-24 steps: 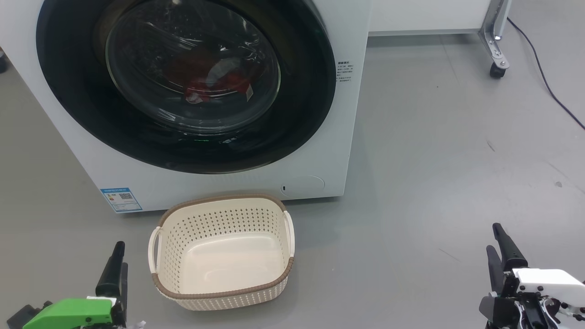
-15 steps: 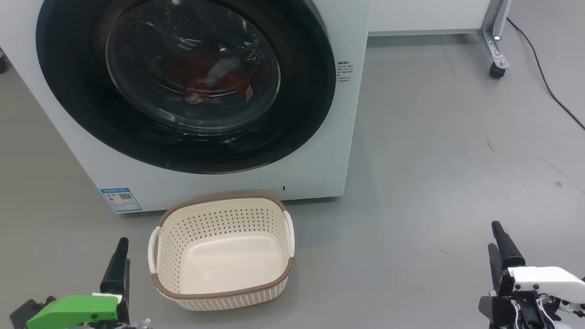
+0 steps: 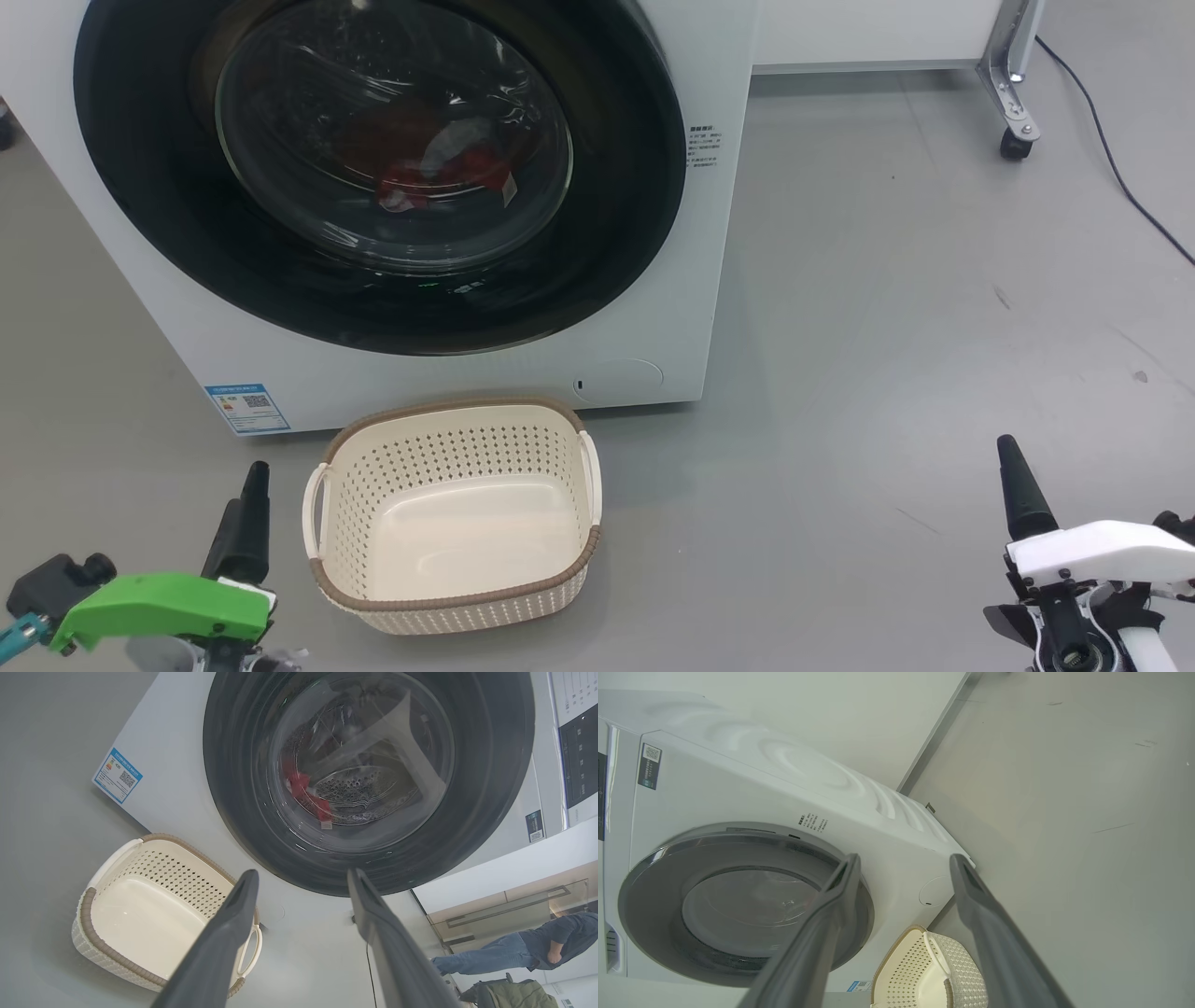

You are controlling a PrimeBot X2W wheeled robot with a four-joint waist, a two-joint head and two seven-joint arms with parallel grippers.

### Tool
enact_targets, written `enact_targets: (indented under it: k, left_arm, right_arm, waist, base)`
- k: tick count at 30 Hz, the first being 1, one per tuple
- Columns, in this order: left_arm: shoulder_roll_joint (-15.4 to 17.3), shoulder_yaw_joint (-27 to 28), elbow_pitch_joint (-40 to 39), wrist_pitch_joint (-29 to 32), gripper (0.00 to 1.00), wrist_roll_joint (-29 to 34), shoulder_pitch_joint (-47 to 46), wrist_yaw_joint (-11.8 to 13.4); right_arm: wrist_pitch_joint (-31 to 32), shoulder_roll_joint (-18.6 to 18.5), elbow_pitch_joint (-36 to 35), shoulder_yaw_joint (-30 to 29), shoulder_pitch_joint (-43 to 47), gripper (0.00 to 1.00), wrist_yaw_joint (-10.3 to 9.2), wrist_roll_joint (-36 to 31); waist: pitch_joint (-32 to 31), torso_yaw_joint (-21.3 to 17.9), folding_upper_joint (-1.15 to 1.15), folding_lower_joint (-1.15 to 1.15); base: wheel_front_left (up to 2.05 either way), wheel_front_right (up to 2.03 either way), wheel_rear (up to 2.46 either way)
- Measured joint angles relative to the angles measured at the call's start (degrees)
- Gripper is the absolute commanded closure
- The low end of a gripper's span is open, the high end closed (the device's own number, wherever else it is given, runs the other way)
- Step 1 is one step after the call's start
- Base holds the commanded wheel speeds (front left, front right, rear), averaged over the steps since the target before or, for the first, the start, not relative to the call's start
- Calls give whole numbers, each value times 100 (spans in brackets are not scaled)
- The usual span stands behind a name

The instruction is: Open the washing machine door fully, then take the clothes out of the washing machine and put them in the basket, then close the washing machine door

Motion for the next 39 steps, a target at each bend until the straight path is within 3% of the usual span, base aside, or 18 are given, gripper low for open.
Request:
enact_targets:
  k: [18, 39]
  left_arm:
    - [169, -599, -142, -352, 0, 1864, -82, 409]
    - [193, -1048, -45, -777, 0, 3410, -82, 791]
  right_arm:
    - [-348, -261, -15, 837, -118, 0, -497, -2085]
    - [-736, -287, -48, 1450, -183, 0, -800, -3809]
  waist:
    - [-20, -10, 0, 0]
    - [-23, -20, 0, 0]
  base:
    - [0, 0, 0]
    - [0, 0, 0]
